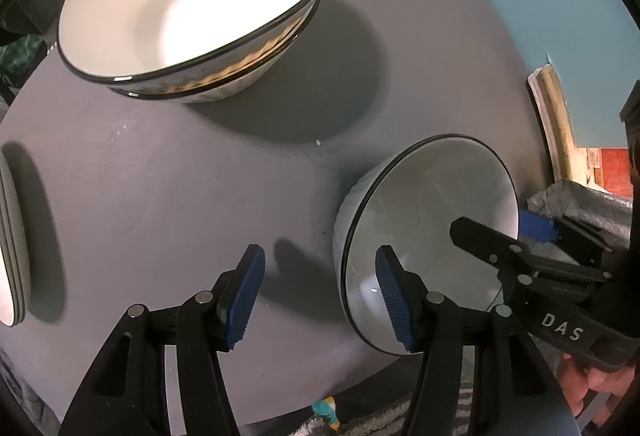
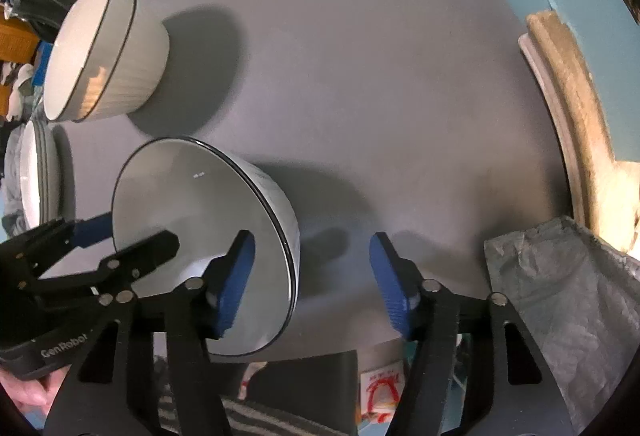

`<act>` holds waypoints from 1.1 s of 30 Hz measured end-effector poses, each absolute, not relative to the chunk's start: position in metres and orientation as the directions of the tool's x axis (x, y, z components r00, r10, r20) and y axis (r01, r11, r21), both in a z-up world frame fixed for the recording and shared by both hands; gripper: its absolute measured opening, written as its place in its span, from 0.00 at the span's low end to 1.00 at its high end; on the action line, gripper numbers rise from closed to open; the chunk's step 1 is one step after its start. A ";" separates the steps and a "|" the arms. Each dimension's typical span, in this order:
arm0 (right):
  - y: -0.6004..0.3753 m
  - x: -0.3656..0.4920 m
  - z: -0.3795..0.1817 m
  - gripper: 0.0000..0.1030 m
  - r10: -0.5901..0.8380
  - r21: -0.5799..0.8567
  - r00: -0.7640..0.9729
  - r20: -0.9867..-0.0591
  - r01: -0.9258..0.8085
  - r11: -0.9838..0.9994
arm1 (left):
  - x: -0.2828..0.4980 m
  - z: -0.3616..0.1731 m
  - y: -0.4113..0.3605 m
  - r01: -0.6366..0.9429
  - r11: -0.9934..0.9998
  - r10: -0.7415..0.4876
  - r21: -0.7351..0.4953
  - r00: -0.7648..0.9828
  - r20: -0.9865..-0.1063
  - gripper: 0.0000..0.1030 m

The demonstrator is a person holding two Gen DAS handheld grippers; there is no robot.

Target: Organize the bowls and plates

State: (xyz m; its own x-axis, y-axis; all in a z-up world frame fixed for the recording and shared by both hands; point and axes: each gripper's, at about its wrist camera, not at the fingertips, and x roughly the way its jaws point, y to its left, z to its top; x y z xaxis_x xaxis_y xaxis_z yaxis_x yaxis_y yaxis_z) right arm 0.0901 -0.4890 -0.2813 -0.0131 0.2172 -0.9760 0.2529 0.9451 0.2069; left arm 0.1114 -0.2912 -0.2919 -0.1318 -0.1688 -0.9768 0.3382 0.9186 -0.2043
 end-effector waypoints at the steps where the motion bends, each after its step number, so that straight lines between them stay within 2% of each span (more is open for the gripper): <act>1: -0.488 0.091 -0.282 0.48 0.222 0.211 -0.016 -0.975 0.252 0.944 | 0.112 -0.292 -0.292 0.341 0.918 -0.168 -0.203 -0.128 -0.977 0.57; 3: -0.489 0.090 -0.283 0.43 0.228 0.215 -0.025 -0.973 0.248 0.945 | 0.113 -0.291 -0.290 0.347 0.916 -0.170 -0.201 -0.118 -0.978 0.57; 5: -0.488 0.088 -0.283 0.43 0.226 0.213 -0.027 -0.974 0.244 0.946 | 0.112 -0.292 -0.292 0.351 0.915 -0.167 -0.201 -0.123 -0.978 0.54; 8: -0.488 0.087 -0.282 0.38 0.231 0.217 -0.032 -0.972 0.237 0.947 | 0.113 -0.295 -0.293 0.360 0.912 -0.158 -0.198 -0.139 -0.978 0.42; 10: -0.485 0.088 -0.283 0.31 0.227 0.212 -0.042 -0.973 0.224 0.951 | 0.114 -0.297 -0.292 0.362 0.912 -0.152 -0.192 -0.136 -0.979 0.39; 12: -0.490 0.095 -0.285 0.25 0.224 0.209 -0.047 -0.974 0.210 0.955 | 0.114 -0.300 -0.288 0.362 0.913 -0.149 -0.189 -0.136 -0.979 0.29; 16: -0.488 0.096 -0.286 0.15 0.234 0.219 -0.058 -0.971 0.195 0.956 | 0.113 -0.299 -0.288 0.362 0.905 -0.178 -0.223 -0.153 -0.972 0.19; 18: -0.485 0.094 -0.284 0.12 0.238 0.224 -0.063 -0.969 0.171 0.959 | 0.111 -0.299 -0.291 0.363 0.901 -0.189 -0.236 -0.162 -0.969 0.08; 20: -0.483 0.100 -0.284 0.08 0.240 0.228 -0.067 -0.969 0.144 0.963 | 0.110 -0.298 -0.293 0.369 0.901 -0.181 -0.226 -0.152 -0.972 0.07; 24: -0.478 0.101 -0.281 0.08 0.202 0.193 -0.069 -0.977 0.117 0.974 | 0.105 -0.295 -0.297 0.380 0.900 -0.173 -0.213 -0.138 -0.975 0.07; 33: -0.473 0.101 -0.275 0.07 0.223 0.212 -0.084 -0.971 0.128 0.969 | 0.102 -0.291 -0.306 0.392 0.897 -0.168 -0.205 -0.129 -0.977 0.06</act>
